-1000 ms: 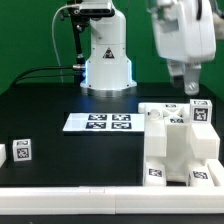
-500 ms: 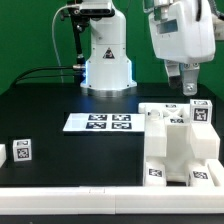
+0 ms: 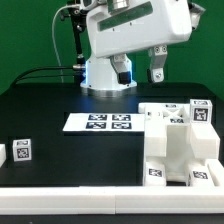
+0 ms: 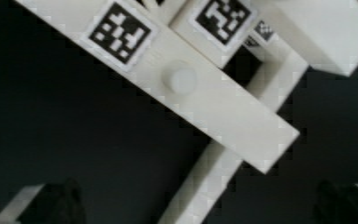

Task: Assemble chair

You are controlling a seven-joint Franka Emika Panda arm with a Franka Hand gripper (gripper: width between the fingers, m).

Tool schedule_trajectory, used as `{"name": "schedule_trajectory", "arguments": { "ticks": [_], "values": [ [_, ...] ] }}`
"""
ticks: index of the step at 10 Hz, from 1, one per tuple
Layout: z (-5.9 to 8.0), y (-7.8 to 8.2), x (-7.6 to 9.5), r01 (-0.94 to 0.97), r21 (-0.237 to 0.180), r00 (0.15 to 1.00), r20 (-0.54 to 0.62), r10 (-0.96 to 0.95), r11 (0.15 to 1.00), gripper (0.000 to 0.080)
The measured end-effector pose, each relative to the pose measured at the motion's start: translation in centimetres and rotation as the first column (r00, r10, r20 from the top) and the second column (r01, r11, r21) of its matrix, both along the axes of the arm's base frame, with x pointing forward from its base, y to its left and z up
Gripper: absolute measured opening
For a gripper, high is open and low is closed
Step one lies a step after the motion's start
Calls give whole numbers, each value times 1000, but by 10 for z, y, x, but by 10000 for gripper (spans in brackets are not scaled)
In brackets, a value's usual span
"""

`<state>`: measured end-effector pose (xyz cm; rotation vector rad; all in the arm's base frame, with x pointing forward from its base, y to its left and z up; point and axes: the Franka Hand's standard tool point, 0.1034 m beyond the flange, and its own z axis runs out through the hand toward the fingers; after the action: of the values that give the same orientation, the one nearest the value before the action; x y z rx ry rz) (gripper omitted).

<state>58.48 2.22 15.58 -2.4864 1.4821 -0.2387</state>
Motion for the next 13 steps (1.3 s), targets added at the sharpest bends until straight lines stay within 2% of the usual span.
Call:
{"name": "schedule_trajectory", "arguments": {
  "ticks": [2,3,4,6,7,9,12,13],
  "values": [
    [-3,0,-4,-165,-42,986,-1,165,985,649],
    [-4,-3,-4,-282,-78,959,7,283,956,649],
    [-8,-21,-9,-444,-130,894,0,448,887,649],
    [-21,-61,-15,-646,-200,757,-43,653,736,649],
    [-31,-70,-16,-674,-215,731,-56,681,706,649],
    [-32,-72,-17,-751,-238,648,-82,757,616,649],
    [-34,-77,-19,-762,-237,635,-89,767,603,649],
    [-39,-94,-25,-769,-225,629,-101,771,598,649]
  ]
}}
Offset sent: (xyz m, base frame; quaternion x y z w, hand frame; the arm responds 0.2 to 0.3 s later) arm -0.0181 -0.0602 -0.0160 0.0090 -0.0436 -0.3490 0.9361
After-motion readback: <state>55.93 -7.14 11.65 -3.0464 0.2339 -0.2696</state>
